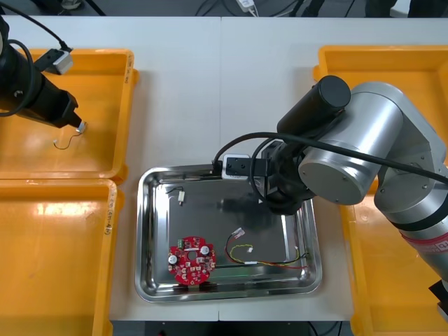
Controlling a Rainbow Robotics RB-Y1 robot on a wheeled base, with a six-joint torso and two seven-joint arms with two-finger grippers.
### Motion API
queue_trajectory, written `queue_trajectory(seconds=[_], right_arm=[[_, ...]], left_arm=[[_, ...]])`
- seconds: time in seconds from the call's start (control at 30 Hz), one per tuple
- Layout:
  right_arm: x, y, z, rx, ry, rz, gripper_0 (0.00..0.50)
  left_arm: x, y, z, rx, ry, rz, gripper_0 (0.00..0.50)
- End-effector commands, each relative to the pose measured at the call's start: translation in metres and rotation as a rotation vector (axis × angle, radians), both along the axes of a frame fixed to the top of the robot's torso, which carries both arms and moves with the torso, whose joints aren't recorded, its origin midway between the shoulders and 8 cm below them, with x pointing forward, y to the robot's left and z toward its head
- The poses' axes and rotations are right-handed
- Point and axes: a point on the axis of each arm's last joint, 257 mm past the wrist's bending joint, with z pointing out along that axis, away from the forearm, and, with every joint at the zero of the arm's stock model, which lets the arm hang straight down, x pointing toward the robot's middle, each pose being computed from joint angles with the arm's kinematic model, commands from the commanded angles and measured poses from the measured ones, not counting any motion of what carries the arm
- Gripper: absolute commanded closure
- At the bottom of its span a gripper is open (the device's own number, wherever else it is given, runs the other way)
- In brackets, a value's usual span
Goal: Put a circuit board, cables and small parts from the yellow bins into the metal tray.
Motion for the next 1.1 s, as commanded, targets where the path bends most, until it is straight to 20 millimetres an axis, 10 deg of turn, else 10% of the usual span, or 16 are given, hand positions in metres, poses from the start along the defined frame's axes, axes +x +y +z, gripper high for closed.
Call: queue_trajectory(seconds=[0.03, 0.67, 0.77, 1.1], right_arm=[[0.0, 0.012, -0.009, 0.006, -0.003, 0.048, 0.5], [-0.003, 0.017, -0.04, 0.017, -0.005, 0.045, 0.491], [-0.004, 0.017, -0.042, 0.015, -0.002, 0.046, 0.231], [-0.003, 0.017, -0.041, 0.015, -0.005, 0.041, 0.011]], left_arm=[[0.026, 0.015, 0.037, 0.091, -0.117, -0.103, 0.0], [0.036, 0.0, 0.002, 0.119, -0.097, -0.095, 0.0], [0.038, -0.007, -0.002, 0.108, -0.098, -0.096, 0.0], [0.039, -0.018, -0.016, 0.096, -0.089, -0.098, 0.0]])
